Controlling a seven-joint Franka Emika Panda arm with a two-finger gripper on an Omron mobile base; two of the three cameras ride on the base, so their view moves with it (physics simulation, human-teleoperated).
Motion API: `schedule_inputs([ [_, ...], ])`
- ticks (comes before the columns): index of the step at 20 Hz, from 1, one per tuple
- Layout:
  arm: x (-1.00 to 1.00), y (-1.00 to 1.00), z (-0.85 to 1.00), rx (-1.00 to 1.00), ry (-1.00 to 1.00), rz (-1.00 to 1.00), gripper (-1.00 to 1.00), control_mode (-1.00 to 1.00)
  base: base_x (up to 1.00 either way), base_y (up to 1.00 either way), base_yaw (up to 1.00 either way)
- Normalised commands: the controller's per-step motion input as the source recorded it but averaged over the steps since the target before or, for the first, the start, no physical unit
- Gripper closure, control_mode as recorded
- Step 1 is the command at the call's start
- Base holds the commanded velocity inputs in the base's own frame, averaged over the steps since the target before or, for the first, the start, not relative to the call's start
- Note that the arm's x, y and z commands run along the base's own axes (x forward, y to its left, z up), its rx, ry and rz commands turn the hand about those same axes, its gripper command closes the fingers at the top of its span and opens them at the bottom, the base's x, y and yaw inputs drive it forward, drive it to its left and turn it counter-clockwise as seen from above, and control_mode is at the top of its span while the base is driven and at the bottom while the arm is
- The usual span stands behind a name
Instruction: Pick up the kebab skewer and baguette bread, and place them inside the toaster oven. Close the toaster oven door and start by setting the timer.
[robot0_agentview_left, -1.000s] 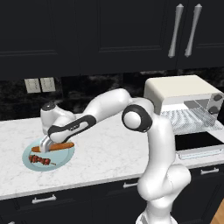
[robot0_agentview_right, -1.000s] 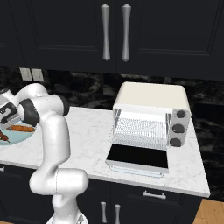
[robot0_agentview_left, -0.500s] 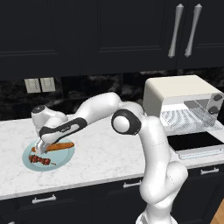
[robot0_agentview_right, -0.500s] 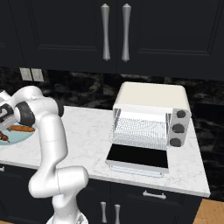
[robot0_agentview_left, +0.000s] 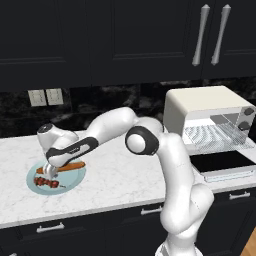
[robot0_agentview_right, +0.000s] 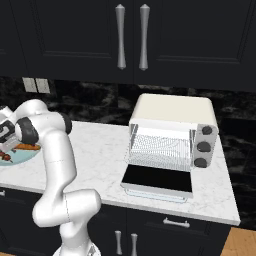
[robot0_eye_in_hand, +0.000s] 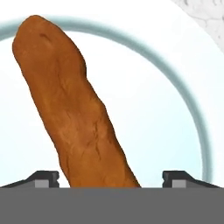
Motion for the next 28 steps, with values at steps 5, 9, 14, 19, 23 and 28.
schedule_inputs([
  [5, -0.03, -0.41, -0.08, 0.03, 0.00, 0.01, 1.00, -1.00, 0.00, 0.00, 0.00],
  [9, -0.45, -0.87, 0.54, 0.08, 0.00, -0.02, 1.00, -1.00, 0.00, 0.00, 0.00],
  [14, -0.60, -0.93, 0.82, 0.14, -0.04, -0.34, 1.00, -1.00, 0.00, 0.00, 0.00],
  [19, -0.36, -0.81, 0.59, 0.12, -0.12, -0.40, 1.00, -1.00, 0.00, 0.00, 0.00],
  [23, -0.37, -0.89, 0.53, 0.14, -0.17, -0.34, 1.00, -1.00, 0.00, 0.00, 0.00],
  [28, -0.39, -0.96, 0.77, 0.19, -0.10, -0.34, 1.00, -1.00, 0.00, 0.00, 0.00],
])
